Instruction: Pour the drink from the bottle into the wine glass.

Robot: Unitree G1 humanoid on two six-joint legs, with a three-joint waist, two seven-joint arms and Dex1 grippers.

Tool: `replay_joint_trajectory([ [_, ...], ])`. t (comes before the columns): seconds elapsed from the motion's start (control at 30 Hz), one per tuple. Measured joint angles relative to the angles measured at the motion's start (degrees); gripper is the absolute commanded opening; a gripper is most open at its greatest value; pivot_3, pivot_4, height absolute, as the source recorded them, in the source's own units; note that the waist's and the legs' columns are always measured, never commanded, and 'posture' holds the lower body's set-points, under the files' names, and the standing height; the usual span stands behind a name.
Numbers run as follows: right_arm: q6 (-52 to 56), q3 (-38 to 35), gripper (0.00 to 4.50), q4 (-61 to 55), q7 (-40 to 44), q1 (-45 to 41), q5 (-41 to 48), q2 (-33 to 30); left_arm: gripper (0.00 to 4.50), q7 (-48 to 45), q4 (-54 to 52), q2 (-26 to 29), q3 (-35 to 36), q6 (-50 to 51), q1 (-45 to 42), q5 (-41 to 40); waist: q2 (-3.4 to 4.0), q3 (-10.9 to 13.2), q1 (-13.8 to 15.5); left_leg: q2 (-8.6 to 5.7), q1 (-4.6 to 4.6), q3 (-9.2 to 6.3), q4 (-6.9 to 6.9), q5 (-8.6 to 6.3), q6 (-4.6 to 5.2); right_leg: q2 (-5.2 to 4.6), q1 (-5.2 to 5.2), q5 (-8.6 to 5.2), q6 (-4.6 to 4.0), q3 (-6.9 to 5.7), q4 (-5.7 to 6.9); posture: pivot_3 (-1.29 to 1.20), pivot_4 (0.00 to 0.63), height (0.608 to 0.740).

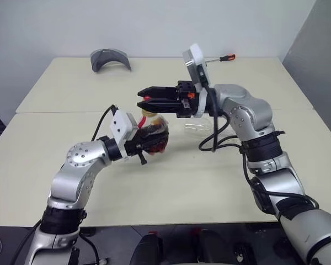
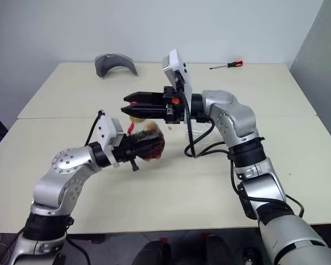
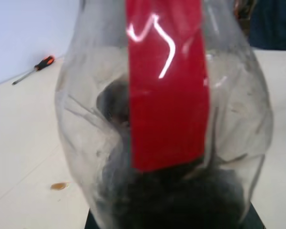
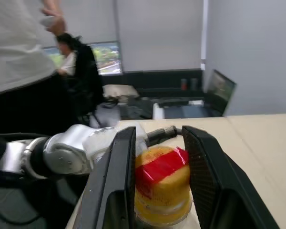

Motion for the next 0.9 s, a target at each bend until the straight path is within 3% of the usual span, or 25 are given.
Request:
replay_joint_trajectory([
  [0.23,-0.09,-0.36,1.19,-0.19,7.97,-0.40,0.91,-3.17,0.76,-2.50,-7.11,2.19,-1.79,0.96,6.08,-2.38,0.02,0.02,0.28,0.01,0.18,-0.10,0.02,-0.02,0.05,0.01,0.11,0.00,-0.01,-0.08,0.12,0.00,0.150,0.740],
  [0.43,-0.25,-1.35,1.19,-1.98,4.45,1.04,-0.63,-6.63,0.76,-1.07,-5.55,1.64,-1.41,0.95,2.39,-2.29,0.00,0.01,0.41,-0.03,0.03,-0.08,0.04,-0.01,0.03,-0.01,0.07,0.01,-0.01,-0.07,0.00,0.00,0.150,0.740],
  [0.63,6.20,-6.04,1.19,-16.70,-4.10,23.04,-0.38,-17.16,0.76,0.10,-3.98,1.70,0.09,0.54,2.92,-2.01,-0.03,0.02,1.65,-0.06,-0.15,-0.02,0.05,-0.02,0.04,-0.06,-0.01,0.00,0.00,-0.03,-0.08,0.00,0.150,0.740],
  [0.8,5.12,-13.31,1.19,-27.75,-25.80,40.37,-7.60,-14.24,0.76,1.71,-3.72,0.20,-0.42,0.59,2.13,-1.71,-0.03,0.01,1.68,0.01,0.08,-0.09,0.02,0.00,0.03,0.05,0.12,-0.01,0.01,-0.07,0.11,0.00,0.150,0.740],
  [0.9,3.50,-13.86,1.19,-32.60,-35.67,49.40,-12.39,-9.84,0.76,2.65,-3.60,-0.39,-1.23,0.69,1.56,-1.33,-0.01,0.02,1.44,0.02,0.08,-0.01,0.02,0.01,0.00,0.09,0.07,-0.01,0.02,0.03,0.13,0.00,0.150,0.740],
])
